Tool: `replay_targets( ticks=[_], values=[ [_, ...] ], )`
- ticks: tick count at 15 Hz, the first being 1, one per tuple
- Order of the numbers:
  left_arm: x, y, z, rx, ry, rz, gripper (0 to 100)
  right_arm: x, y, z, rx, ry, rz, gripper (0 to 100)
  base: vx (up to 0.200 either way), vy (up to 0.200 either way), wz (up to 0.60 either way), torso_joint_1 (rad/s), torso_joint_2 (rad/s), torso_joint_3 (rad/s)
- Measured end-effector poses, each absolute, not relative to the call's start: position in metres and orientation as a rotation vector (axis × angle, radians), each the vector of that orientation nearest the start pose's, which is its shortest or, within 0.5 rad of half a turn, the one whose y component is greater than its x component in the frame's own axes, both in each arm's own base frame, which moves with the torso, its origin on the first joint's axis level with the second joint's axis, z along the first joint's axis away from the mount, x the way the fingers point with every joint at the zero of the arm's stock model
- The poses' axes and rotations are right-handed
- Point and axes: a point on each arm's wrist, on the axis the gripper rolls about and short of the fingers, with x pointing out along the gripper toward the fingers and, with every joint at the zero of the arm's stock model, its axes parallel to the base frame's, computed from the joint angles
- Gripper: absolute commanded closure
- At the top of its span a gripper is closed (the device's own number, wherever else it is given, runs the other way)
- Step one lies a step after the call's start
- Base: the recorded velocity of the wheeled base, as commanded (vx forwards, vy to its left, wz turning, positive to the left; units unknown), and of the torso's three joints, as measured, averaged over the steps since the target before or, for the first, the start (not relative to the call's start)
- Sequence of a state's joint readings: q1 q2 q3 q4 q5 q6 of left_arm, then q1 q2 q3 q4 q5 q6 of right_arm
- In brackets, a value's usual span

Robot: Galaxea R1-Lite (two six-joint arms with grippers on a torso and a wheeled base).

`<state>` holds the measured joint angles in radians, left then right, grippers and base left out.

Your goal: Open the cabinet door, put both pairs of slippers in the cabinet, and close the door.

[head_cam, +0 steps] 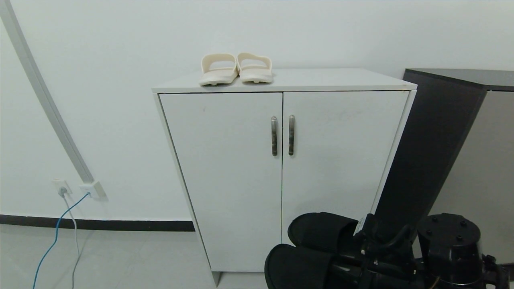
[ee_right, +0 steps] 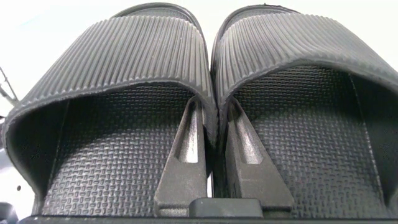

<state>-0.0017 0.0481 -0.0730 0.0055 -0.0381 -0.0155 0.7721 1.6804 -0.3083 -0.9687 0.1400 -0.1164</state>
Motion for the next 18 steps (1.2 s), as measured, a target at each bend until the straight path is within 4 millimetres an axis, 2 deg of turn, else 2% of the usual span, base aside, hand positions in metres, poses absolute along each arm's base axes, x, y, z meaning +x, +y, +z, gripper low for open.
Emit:
replay_targets(
  ticks=[2, 4, 8, 10, 13, 18],
  values=[
    [-0.024, -0.003, 0.128, -0.058, -0.034, -0.168, 0, 0.165, 0.167, 0.102, -0.237, 0.340, 0.929, 100, 0.000, 0.000, 0.00, 0.000, 0.00, 0.000],
    [-0.014, -0.007, 0.154, -0.078, 0.008, -0.325, 0, 0.165, 0.168, 0.102, -0.235, 0.334, 0.930, 100, 0.000, 0.000, 0.00, 0.000, 0.00, 0.000],
    [0.024, -0.012, 0.189, -0.087, 0.058, -0.528, 0, 0.165, 0.168, 0.102, -0.235, 0.330, 0.930, 100, 0.000, 0.000, 0.00, 0.000, 0.00, 0.000],
    [0.049, -0.014, 0.198, -0.075, 0.061, -0.579, 0, 0.165, 0.168, 0.102, -0.235, 0.330, 0.930, 100, 0.000, 0.000, 0.00, 0.000, 0.00, 0.000],
    [0.082, -0.023, 0.202, -0.064, 0.095, -0.683, 0, 0.164, 0.168, 0.102, -0.237, 0.330, 0.929, 100, 0.000, 0.000, 0.00, 0.000, 0.00, 0.000],
    [0.135, -0.060, 0.218, -0.059, 0.162, -0.823, 0, 0.164, 0.169, 0.102, -0.235, 0.326, 0.934, 100, 0.000, 0.000, 0.00, 0.000, 0.00, 0.000]
  ],
)
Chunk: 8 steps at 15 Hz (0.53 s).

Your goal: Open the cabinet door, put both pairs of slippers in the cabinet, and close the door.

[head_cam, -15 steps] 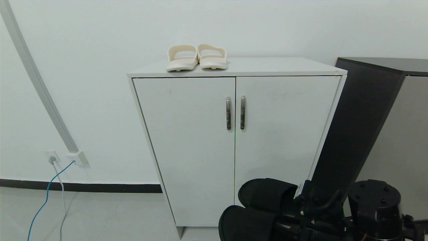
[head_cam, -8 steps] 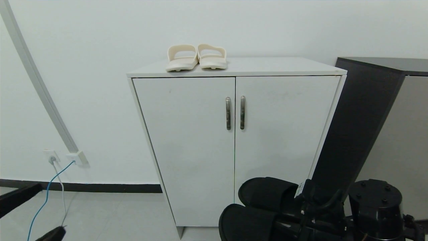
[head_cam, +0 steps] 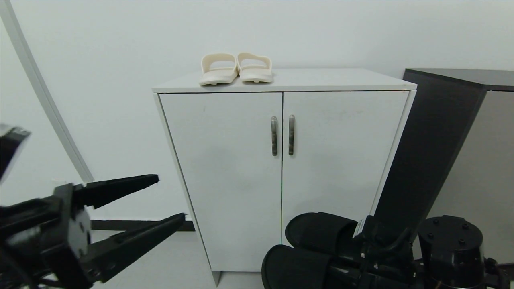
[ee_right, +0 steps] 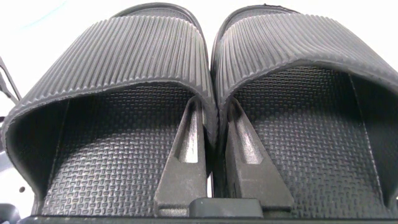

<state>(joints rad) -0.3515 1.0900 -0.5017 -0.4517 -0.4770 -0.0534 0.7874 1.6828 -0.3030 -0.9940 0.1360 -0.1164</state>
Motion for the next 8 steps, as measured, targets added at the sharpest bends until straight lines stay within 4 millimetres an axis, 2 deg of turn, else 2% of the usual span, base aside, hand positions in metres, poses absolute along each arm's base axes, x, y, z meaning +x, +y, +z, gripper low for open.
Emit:
replay_targets(
  ticks=[4, 8],
  values=[
    [0.179, -0.118, 0.236, -0.076, 0.195, -0.951, 0, 0.164, 0.169, 0.103, -0.233, 0.323, 0.934, 100, 0.000, 0.000, 0.00, 0.000, 0.00, 0.000],
    [0.224, -0.163, 0.242, -0.164, 0.146, -1.038, 0, 0.164, 0.169, 0.102, -0.232, 0.326, 0.933, 100, 0.000, 0.000, 0.00, 0.000, 0.00, 0.000]
  ],
)
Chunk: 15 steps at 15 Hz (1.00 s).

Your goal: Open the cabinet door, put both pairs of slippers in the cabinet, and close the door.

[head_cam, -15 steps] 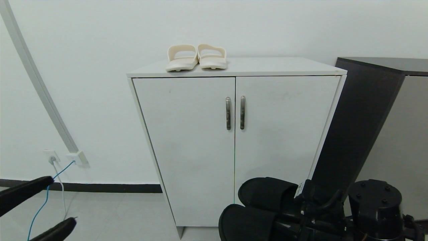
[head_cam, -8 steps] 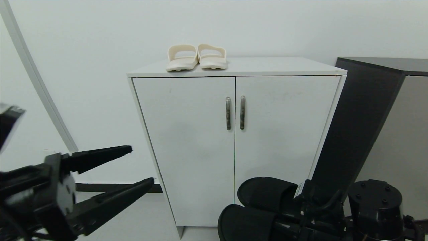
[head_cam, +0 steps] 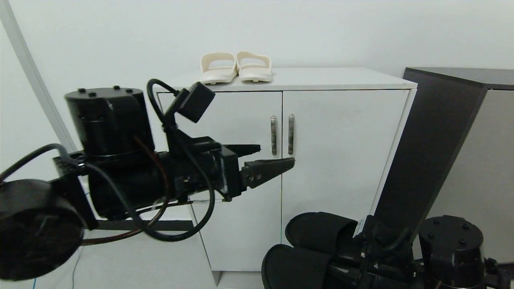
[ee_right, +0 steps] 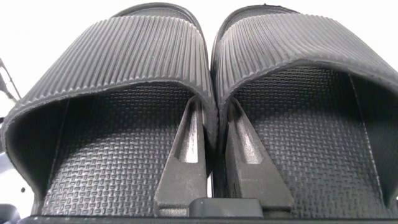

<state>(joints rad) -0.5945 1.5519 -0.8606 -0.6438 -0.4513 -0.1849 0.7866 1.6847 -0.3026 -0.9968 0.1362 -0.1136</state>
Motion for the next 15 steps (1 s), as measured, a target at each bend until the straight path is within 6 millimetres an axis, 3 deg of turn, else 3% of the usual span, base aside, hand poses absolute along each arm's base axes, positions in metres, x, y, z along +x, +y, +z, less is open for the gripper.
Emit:
replay_targets(
  ticks=[6, 10, 15],
  values=[
    [0.270, -0.198, 0.254, -0.338, 0.203, -1.170, 0, 0.165, 0.169, 0.101, -0.235, 0.330, 0.933, 100, 0.000, 0.000, 0.00, 0.000, 0.00, 0.000],
    [0.295, -0.210, 0.239, -0.354, 0.228, -1.078, 0, 0.165, 0.170, 0.100, -0.236, 0.333, 0.933, 100, 0.000, 0.000, 0.00, 0.000, 0.00, 0.000],
    [0.307, -0.215, 0.230, -0.355, 0.240, -0.979, 0, 0.165, 0.170, 0.100, -0.237, 0.335, 0.932, 100, 0.000, 0.000, 0.00, 0.000, 0.00, 0.000]
  ],
)
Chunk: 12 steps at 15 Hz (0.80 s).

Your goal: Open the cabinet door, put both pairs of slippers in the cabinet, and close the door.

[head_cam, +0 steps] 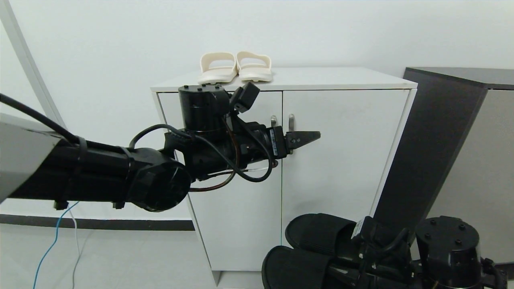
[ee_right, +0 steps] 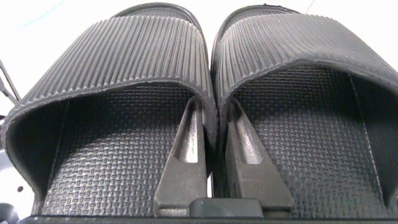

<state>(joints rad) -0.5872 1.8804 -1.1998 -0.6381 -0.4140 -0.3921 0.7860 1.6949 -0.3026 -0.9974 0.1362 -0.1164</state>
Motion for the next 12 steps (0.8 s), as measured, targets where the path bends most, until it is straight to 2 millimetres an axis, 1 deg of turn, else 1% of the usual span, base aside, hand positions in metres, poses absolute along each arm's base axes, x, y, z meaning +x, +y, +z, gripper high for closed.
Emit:
replay_targets(
  ticks=[4, 6, 9, 12],
  values=[
    [0.321, -0.223, 0.230, -0.357, 0.214, -0.939, 0, 0.165, 0.170, 0.100, -0.238, 0.335, 0.935, 100, 0.000, 0.000, 0.00, 0.000, 0.00, 0.000],
    [0.332, -0.227, 0.228, -0.360, 0.201, -0.912, 0, 0.165, 0.170, 0.100, -0.238, 0.336, 0.935, 100, 0.000, 0.000, 0.00, 0.000, 0.00, 0.000],
    [0.347, -0.228, 0.223, -0.362, 0.193, -0.882, 0, 0.165, 0.170, 0.099, -0.238, 0.336, 0.936, 100, 0.000, 0.000, 0.00, 0.000, 0.00, 0.000],
    [0.356, -0.231, 0.217, -0.362, 0.208, -0.878, 0, 0.165, 0.170, 0.099, -0.238, 0.338, 0.936, 100, 0.000, 0.000, 0.00, 0.000, 0.00, 0.000]
  ],
)
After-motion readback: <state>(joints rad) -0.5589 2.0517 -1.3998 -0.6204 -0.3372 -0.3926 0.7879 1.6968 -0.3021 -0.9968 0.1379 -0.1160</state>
